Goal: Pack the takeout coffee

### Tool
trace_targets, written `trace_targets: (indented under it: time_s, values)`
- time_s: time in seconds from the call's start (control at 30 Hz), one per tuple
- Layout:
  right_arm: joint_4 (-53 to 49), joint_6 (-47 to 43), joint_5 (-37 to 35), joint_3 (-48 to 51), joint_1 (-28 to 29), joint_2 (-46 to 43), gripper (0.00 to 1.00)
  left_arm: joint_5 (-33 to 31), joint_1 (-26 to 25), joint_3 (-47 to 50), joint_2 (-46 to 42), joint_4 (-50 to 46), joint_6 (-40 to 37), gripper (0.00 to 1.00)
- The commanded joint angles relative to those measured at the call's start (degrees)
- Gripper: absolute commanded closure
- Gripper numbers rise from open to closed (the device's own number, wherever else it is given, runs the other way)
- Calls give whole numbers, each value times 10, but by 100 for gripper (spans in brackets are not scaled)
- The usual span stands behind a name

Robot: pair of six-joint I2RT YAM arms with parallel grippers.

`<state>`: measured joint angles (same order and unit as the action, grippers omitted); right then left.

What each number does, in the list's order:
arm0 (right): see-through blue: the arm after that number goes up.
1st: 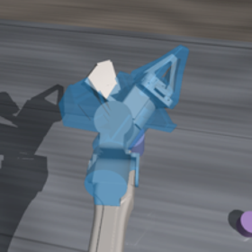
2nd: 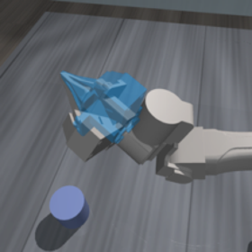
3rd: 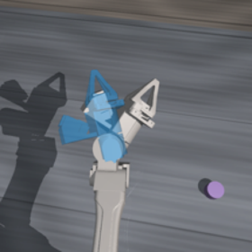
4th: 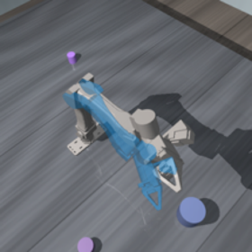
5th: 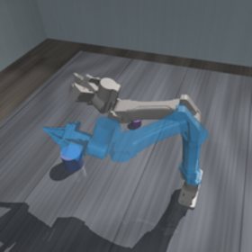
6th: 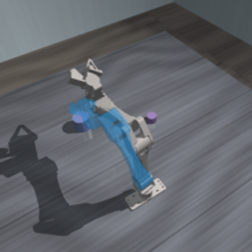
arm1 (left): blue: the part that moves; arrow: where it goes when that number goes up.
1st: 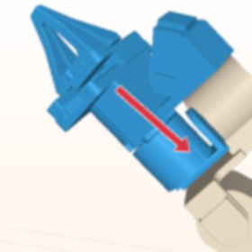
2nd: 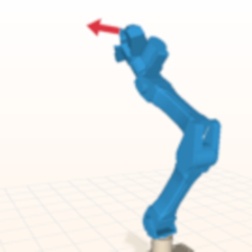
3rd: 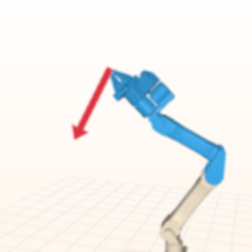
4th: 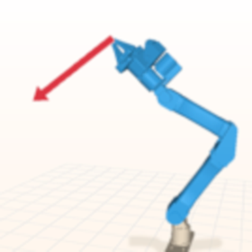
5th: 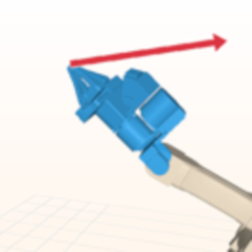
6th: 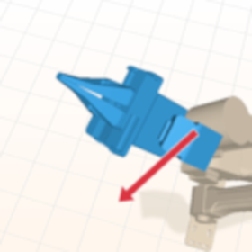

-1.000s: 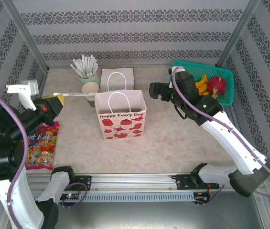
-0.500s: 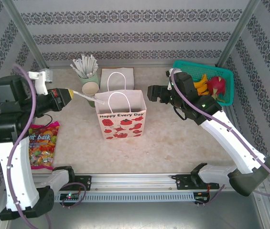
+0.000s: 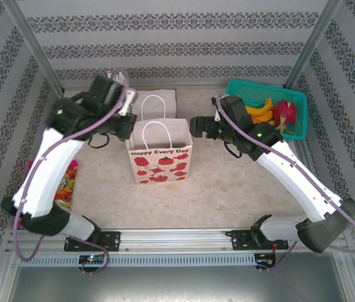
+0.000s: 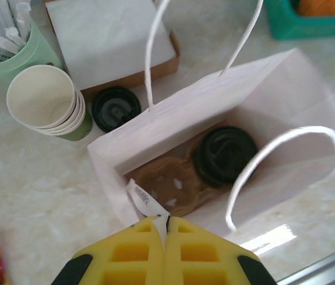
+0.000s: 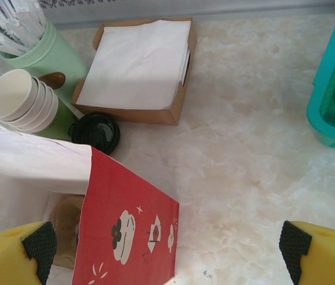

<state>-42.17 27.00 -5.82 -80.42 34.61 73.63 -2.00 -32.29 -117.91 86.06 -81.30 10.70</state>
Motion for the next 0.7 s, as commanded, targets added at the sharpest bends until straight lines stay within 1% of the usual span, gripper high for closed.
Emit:
trace_targets:
  time_s: [0.0, 0.07, 0.1, 0.17, 0.23, 0.3, 0.37, 0.4, 0.53, 0.6, 0.67]
  values:
    - [4, 20, 29, 18, -3, 0, 2, -85, -37, -39, 54, -75, -25, 100]
    - [12, 27, 45, 28, -3, -2, 2, -78, -48, -49, 86, -77, -32, 99]
    - [13, 30, 48, 31, -4, -2, 2, -72, -53, -50, 96, -77, -35, 97]
    - [14, 32, 50, 35, -3, -2, 2, -58, -61, -52, 116, -75, -42, 90]
    - [19, 34, 57, 41, -3, -1, 2, -44, -64, -51, 128, -68, -46, 78]
    - [22, 32, 78, 45, -3, 5, 2, -37, -65, -47, 130, -57, -49, 60]
    - [25, 28, 100, 45, -3, 14, 2, -28, -64, -29, 110, -35, -57, 44]
    - [27, 27, 108, 45, -3, 17, 2, -26, -63, -19, 95, -23, -58, 38]
    - [45, 14, 163, 43, -3, 33, 2, 5, -45, 50, 6, 38, -58, 21]
    - [52, 8, 194, 38, -1, 43, 2, 19, -20, 94, -41, 68, -47, 16]
    - [52, 3, 225, 26, 5, 59, 2, 16, 19, 133, -80, 83, -25, 13]
